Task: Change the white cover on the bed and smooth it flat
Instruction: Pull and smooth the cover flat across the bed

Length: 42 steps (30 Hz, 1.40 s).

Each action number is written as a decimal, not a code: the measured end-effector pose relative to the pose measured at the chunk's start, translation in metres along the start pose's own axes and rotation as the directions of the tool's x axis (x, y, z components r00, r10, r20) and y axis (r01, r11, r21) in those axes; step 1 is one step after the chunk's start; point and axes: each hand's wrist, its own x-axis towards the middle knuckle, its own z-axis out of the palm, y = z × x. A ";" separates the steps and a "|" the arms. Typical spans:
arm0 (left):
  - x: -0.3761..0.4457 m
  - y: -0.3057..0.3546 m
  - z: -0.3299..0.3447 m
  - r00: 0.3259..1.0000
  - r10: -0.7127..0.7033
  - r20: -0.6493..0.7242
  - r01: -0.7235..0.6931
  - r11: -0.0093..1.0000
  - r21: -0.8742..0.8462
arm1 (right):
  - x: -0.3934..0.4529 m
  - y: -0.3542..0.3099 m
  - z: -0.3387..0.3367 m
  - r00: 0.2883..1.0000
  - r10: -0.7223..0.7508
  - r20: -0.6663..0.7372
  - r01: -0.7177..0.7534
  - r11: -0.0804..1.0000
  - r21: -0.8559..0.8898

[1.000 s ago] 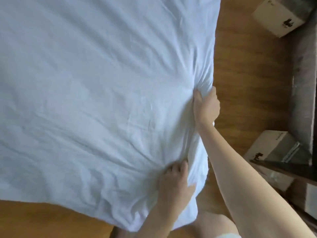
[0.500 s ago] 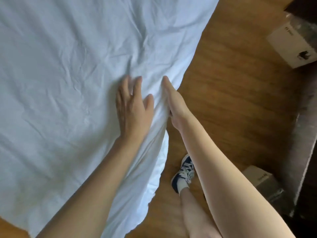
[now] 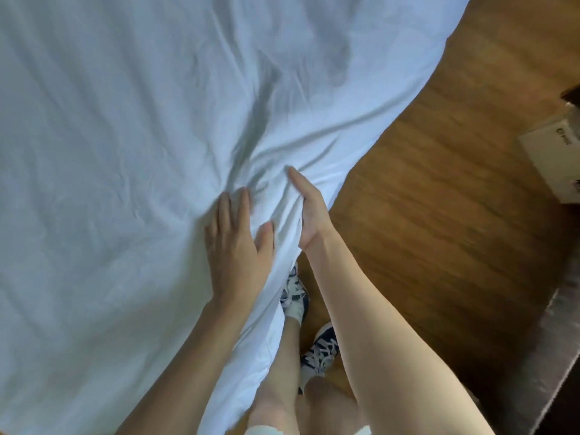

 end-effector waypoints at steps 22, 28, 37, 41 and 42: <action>0.089 0.082 0.032 0.982 0.191 -0.016 -0.191 0.979 -0.065 | -0.015 -0.159 -0.034 0.888 -0.385 -0.249 0.404 0.915 0.024; 0.169 0.139 0.048 0.990 0.137 -0.046 -0.139 0.989 -0.043 | 0.030 -0.239 0.003 0.962 -0.222 -0.157 0.167 0.938 -0.302; 0.176 0.171 0.076 0.996 0.093 0.001 -0.091 0.972 0.214 | -0.019 -0.278 -0.061 0.617 -0.481 -0.623 0.093 0.831 -0.549; 0.175 0.182 0.096 0.994 -0.090 0.059 0.073 0.967 0.242 | -0.006 -0.329 -0.102 0.718 -0.244 -0.652 0.162 0.969 -0.185; 0.177 0.190 0.096 0.991 -0.131 0.039 0.121 0.972 0.200 | -0.010 -0.344 -0.107 0.718 -0.279 -0.638 0.226 0.960 -0.164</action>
